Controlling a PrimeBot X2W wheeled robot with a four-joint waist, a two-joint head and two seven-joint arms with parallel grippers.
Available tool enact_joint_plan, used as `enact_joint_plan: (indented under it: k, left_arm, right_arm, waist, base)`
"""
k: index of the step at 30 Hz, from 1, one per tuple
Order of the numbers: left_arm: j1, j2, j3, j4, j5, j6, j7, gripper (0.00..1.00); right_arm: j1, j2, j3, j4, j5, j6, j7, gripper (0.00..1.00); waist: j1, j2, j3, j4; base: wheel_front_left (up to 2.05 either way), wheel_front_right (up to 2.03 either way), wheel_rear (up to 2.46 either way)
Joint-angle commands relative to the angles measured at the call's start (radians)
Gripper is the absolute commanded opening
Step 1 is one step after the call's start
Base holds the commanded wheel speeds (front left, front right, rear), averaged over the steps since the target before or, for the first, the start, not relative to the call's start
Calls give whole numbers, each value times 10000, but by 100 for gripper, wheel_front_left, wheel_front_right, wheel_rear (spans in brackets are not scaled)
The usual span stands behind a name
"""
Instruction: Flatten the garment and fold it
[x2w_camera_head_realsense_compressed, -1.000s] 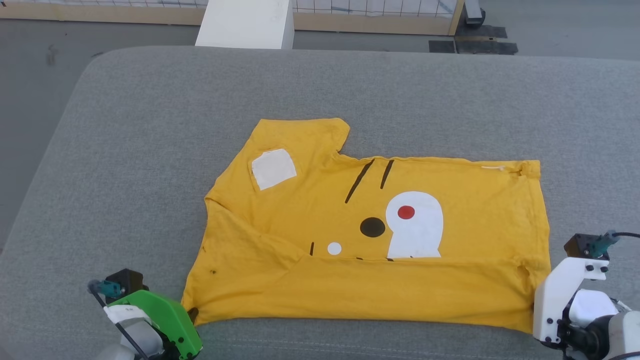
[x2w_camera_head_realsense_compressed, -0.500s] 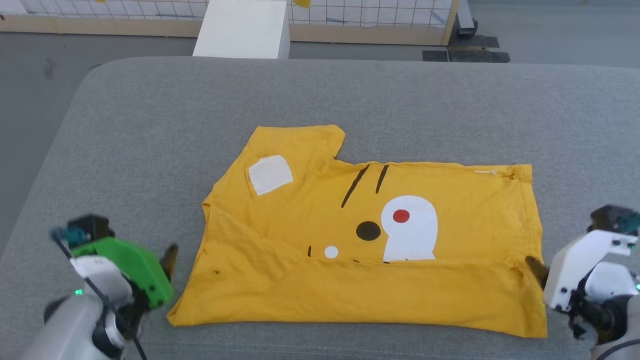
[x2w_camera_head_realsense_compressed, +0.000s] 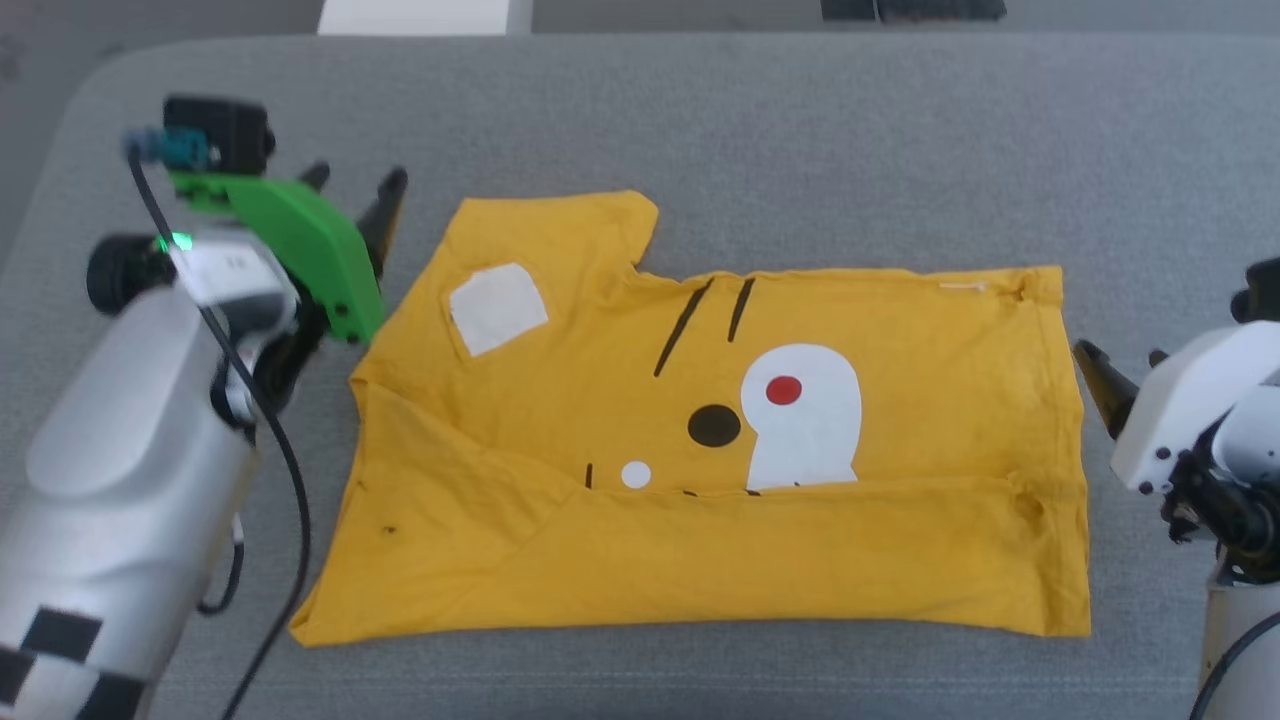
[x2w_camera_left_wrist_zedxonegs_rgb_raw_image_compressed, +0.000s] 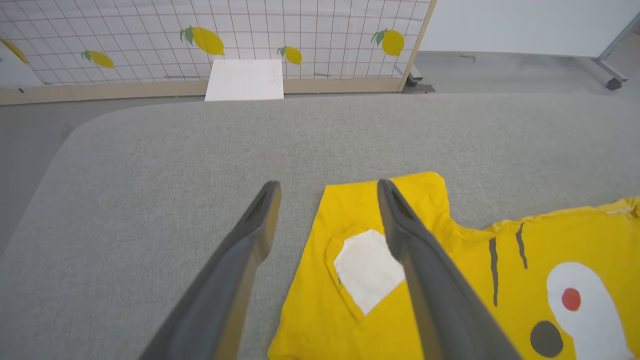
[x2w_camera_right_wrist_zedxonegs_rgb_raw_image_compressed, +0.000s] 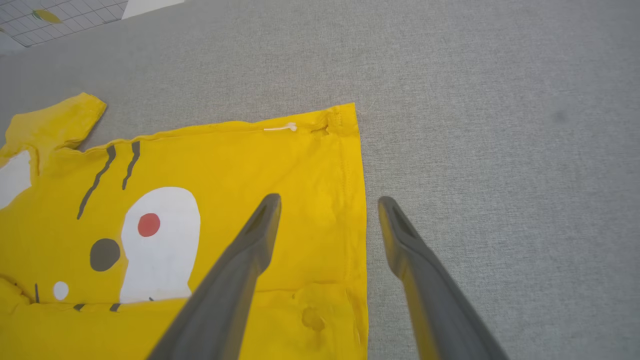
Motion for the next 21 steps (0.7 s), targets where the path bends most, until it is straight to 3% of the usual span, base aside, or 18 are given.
enact_joint_plan:
  k: [1, 8, 15, 21]
  left_arm:
    - [-488, -90, 1, 328, 55, -88, 34, 100]
    - [-2602, -225, -315, 1955, 402, -444, 871, 100]
    - [-3487, 6, -733, 3050, 520, -561, 2497, 100]
    - [-3518, 24, -966, 3608, 361, -243, 4033, 100]
  right_arm:
    - [-208, 24, 160, -109, 57, -11, -14, 100]
    - [-551, 38, 856, -267, 480, -11, -360, 100]
    - [-496, 40, 1103, -319, 730, -11, -693, 100]
    - [-396, 40, 1024, -328, 753, -11, -827, 100]
  waist:
    - [0, -1, 889, -551]
    - [0, -1, 2167, -1284]
    - [0, -1, 2847, -1777]
    - [0, -1, 3115, -1889]
  base:
    - [0, 0, 0]
    - [0, 0, 0]
    - [0, 0, 0]
    - [0, 0, 0]
